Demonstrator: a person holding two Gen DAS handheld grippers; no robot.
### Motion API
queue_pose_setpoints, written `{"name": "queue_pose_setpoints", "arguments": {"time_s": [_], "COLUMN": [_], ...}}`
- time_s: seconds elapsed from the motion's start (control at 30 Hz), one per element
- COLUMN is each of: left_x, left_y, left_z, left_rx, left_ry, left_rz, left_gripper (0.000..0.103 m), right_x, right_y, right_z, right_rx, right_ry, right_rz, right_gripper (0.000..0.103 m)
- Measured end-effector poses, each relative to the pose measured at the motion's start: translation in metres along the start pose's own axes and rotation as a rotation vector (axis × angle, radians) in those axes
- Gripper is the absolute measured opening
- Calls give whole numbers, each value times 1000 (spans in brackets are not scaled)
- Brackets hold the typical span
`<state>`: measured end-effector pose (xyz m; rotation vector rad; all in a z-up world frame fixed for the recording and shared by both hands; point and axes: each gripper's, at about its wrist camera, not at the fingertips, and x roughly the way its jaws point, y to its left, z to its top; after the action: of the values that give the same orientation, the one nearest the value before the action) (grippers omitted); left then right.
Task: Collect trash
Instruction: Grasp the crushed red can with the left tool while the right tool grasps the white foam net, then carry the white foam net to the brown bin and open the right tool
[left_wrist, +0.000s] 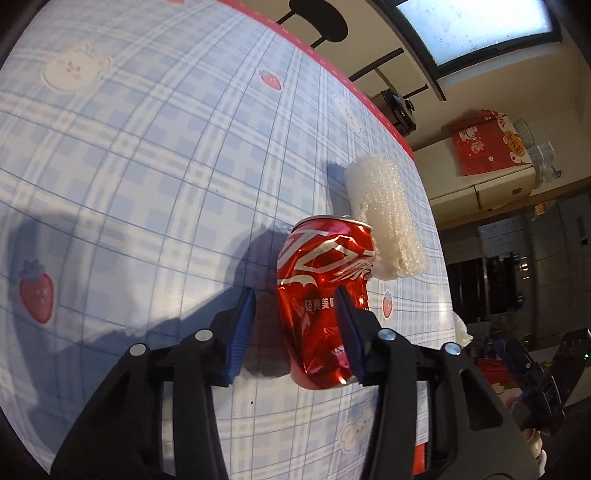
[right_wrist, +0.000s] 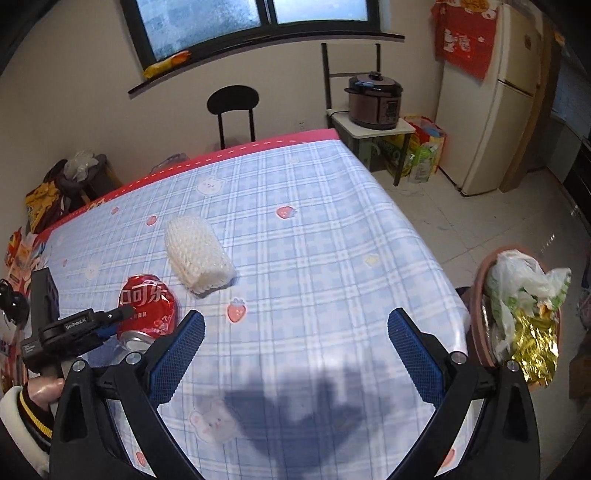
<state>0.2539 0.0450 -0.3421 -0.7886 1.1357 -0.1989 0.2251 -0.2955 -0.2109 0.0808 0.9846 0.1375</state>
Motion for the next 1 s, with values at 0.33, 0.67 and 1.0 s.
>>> {"name": "queue_pose_setpoints", "arguments": {"time_s": [0.33,0.67,1.0], "left_x": [18,-36,-119], "left_y": [-3,17,40], "left_z": [-5,-15,-44], "left_rx": [3,-26,-13], "left_ry": [59,-90,-246], "left_rz": [-93,-62,115], "left_gripper": [25,16,16], "right_x": [61,129,155], "right_y": [61,117,125], "right_z": [40,54,36], "right_rx": [-208,-346,-347], "right_ry": [40,101,165], "right_rz": [95,145,121], "right_gripper": [98,81,49]}}
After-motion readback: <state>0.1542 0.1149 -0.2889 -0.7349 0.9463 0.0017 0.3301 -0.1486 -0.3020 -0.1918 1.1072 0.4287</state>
